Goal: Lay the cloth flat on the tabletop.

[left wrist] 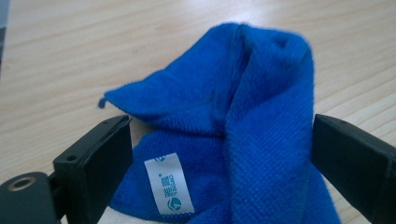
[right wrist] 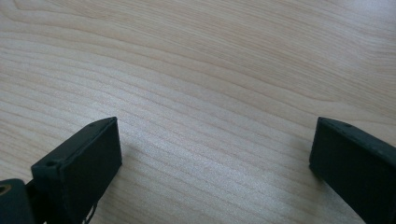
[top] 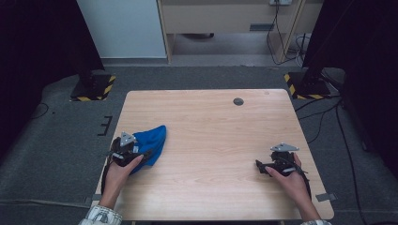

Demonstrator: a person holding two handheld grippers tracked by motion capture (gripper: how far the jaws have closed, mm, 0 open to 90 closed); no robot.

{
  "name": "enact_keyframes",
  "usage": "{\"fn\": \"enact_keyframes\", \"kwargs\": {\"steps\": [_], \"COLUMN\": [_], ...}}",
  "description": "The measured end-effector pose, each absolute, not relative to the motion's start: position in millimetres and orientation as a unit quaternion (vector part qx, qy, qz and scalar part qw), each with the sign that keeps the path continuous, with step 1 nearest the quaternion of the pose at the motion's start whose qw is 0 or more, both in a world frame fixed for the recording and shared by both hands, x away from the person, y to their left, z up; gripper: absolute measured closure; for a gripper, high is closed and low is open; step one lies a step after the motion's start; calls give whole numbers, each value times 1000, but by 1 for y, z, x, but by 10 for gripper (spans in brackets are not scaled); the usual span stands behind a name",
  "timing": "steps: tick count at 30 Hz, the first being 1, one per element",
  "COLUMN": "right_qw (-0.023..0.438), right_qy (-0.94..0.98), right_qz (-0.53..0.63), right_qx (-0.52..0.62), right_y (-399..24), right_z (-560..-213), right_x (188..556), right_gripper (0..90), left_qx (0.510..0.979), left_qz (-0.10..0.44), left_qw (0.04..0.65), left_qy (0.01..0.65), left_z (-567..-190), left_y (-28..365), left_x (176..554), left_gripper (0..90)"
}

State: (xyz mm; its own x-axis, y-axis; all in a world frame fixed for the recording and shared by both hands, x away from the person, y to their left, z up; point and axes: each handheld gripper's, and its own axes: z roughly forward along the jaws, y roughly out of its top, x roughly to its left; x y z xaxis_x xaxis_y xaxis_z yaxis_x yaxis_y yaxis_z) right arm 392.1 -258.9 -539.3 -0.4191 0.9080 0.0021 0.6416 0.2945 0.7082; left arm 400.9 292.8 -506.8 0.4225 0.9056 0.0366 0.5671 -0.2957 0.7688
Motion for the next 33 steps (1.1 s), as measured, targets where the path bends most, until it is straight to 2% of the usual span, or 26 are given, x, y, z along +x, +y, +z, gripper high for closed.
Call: {"fn": "enact_keyframes", "kwargs": {"steps": [6,10,13,14,17,23,26,33], "right_qw": [206,207,206,206,206,206,206,206], "right_qy": [778,776,777,777,776,776,776,776], "right_qz": [323,323,323,323,323,323,323,323], "right_qx": [498,500,500,500,501,501,501,501], "right_y": [-259,-258,-258,-258,-258,-258,-258,-258], "right_z": [-539,-539,-539,-539,-539,-539,-539,-539], "right_x": [392,392,392,392,392,392,392,392], "right_gripper": [23,23,23,23,23,23,23,23], "left_qx": [783,783,783,783,786,787,779,769], "left_qz": [212,191,185,180,173,161,170,181], "left_qw": [319,333,345,352,360,364,371,402], "left_qy": [491,490,484,481,472,471,475,464], "left_z": [-529,-532,-531,-531,-530,-526,-520,-502], "left_y": [298,299,301,301,300,297,297,282], "left_x": [408,410,409,409,408,407,405,402], "left_gripper": [53,75,175,250,395,625,681,701]}}
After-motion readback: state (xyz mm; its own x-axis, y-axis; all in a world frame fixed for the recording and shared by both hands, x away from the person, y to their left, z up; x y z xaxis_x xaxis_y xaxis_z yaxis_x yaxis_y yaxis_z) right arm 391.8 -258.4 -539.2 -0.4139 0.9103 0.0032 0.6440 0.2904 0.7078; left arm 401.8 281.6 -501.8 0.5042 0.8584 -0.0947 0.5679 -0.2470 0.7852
